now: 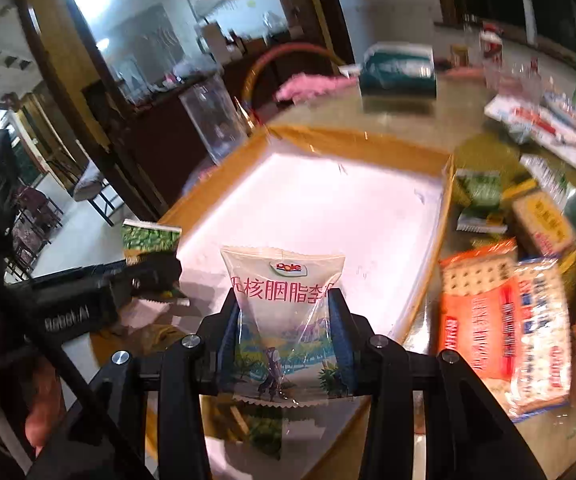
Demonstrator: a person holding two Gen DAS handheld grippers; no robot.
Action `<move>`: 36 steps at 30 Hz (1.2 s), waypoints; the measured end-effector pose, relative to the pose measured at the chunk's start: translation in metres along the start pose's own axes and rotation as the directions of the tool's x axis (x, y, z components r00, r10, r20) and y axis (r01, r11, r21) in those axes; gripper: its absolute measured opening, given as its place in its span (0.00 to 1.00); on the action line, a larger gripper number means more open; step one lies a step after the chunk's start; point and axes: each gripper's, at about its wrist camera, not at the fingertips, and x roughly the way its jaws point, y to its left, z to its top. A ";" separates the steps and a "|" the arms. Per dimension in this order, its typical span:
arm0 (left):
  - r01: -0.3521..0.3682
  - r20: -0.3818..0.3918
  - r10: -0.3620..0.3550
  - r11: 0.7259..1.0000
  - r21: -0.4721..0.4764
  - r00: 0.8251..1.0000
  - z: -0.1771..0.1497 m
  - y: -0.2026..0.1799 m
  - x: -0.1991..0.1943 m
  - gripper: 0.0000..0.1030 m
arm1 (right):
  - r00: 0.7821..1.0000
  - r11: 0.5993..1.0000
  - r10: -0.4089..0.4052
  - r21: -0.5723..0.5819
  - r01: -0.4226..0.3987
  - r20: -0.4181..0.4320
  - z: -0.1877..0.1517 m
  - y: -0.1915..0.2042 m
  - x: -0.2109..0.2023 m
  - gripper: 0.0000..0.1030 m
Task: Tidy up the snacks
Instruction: 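Carry both bags over the tray and release them from both tools, then grasp the orange cracker pack with the left tool while the right grasps a blue-white cracker pack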
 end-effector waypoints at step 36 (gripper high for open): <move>0.109 0.065 -0.123 0.975 0.194 0.990 -0.067 -0.101 -0.064 0.81 | 0.986 0.975 -0.019 0.223 -0.019 0.165 -0.095 -0.094 -0.135 0.71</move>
